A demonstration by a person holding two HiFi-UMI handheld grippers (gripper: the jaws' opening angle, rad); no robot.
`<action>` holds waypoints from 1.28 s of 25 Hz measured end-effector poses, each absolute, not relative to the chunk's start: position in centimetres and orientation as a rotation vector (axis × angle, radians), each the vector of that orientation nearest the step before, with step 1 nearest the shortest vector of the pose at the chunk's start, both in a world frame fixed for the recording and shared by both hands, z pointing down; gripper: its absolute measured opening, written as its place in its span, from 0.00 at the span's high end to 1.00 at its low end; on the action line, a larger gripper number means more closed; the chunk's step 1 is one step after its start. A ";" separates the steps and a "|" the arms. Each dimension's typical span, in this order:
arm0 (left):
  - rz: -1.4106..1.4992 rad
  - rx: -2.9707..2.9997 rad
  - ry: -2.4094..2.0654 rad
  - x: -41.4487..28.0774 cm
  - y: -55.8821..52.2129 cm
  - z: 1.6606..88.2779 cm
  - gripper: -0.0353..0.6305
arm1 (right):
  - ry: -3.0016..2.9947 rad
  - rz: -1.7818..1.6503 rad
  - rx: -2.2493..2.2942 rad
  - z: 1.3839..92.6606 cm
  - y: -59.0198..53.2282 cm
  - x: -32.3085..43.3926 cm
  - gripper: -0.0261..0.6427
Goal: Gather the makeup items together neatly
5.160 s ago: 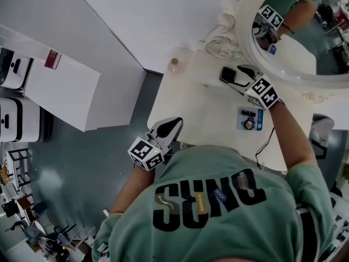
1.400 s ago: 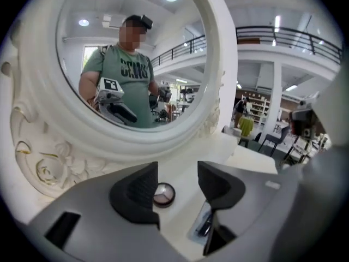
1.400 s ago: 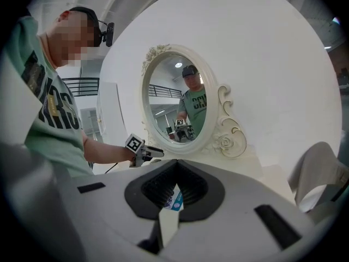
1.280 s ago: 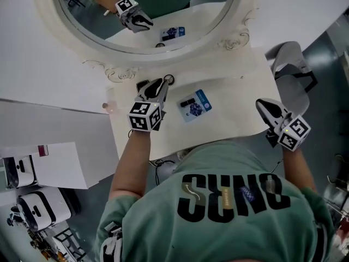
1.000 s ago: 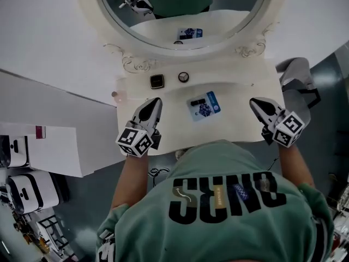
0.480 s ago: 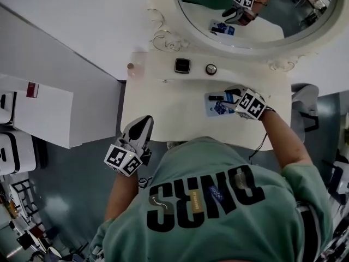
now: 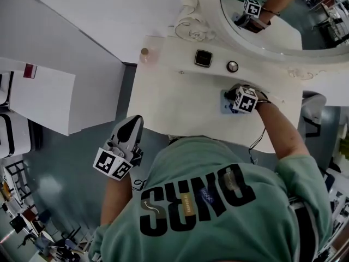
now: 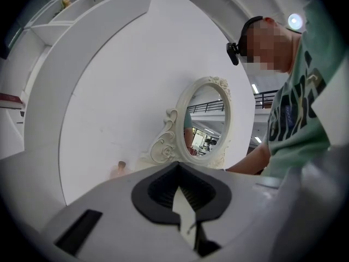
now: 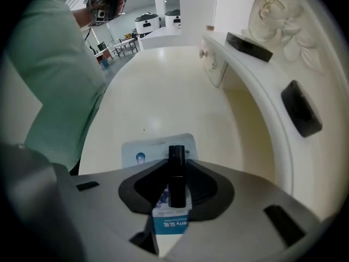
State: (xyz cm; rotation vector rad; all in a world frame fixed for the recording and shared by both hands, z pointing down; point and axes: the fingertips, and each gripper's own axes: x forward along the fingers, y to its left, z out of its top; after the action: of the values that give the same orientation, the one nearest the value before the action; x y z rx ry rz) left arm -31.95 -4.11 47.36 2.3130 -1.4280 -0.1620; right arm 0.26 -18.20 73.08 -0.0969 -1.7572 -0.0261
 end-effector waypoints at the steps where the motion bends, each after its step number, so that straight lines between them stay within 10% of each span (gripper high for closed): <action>1: -0.166 2.314 -1.430 -32.4 -4.4 47.3 0.94 | -1.750 -0.024 -0.106 73.3 -18.3 0.2 0.83; 32: -0.144 2.565 -1.099 -30.4 -11.5 44.0 0.94 | -1.785 1.169 1.225 64.0 -32.9 7.3 0.82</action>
State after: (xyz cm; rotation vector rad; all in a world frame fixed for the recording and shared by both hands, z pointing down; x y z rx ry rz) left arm -30.35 -11.50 44.01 2.5646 -1.0988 -0.1442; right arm 7.29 -32.92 64.00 1.2252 -1.7847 1.1695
